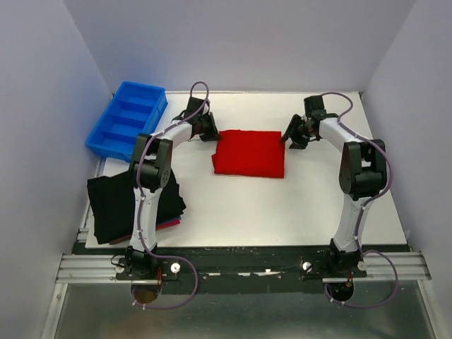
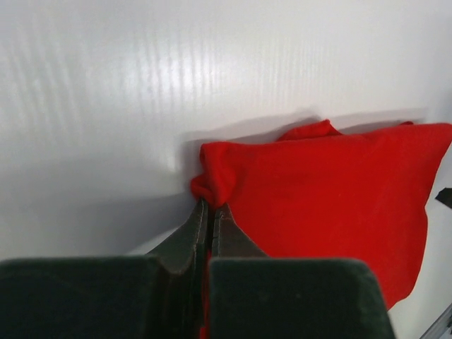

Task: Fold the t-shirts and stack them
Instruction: Put the neatly folded tshirt into the corner of the board with both arms

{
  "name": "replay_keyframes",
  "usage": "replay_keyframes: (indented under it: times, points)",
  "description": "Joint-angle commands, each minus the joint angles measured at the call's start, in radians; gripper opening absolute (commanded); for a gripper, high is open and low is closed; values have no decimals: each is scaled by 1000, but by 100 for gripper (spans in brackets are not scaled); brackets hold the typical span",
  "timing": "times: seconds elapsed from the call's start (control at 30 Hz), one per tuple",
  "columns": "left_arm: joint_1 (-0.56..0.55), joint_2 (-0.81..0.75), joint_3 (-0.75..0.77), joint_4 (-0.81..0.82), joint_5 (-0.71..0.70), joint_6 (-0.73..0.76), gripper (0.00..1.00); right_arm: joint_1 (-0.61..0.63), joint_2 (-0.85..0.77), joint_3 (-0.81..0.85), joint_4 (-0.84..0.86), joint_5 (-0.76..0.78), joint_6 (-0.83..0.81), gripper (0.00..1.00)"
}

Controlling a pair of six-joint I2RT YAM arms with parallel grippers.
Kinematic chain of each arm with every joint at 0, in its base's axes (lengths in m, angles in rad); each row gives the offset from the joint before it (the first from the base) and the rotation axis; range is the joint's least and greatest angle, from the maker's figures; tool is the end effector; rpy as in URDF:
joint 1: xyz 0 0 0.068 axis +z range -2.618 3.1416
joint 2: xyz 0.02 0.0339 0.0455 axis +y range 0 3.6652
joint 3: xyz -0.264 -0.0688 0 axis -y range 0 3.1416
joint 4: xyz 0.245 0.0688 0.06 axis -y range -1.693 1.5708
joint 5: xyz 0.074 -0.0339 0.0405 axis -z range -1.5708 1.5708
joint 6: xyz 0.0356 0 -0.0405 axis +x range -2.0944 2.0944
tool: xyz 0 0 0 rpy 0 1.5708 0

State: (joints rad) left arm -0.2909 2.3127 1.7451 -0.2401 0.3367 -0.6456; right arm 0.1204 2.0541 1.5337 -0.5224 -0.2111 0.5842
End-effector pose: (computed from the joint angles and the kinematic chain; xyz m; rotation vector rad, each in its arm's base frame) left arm 0.4867 -0.1580 0.1492 -0.2713 2.4726 -0.8258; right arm 0.4358 0.0602 0.1835 0.5395 2.6174 0.5148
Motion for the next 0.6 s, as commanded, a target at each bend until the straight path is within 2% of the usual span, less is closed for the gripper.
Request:
replay_keyframes:
  times: [0.0, 0.13, 0.57]
  points:
    - [36, -78, -114, -48, -57, 90, 0, 7, -22, -52, 102, -13, -15, 59]
    - [39, -75, -121, -44, -51, 101, 0, 10, 29, -35, 107, -39, -26, 58]
    - [39, -29, -55, -68, -41, 86, 0, 30, 187, 161, 27, -70, -55, 58]
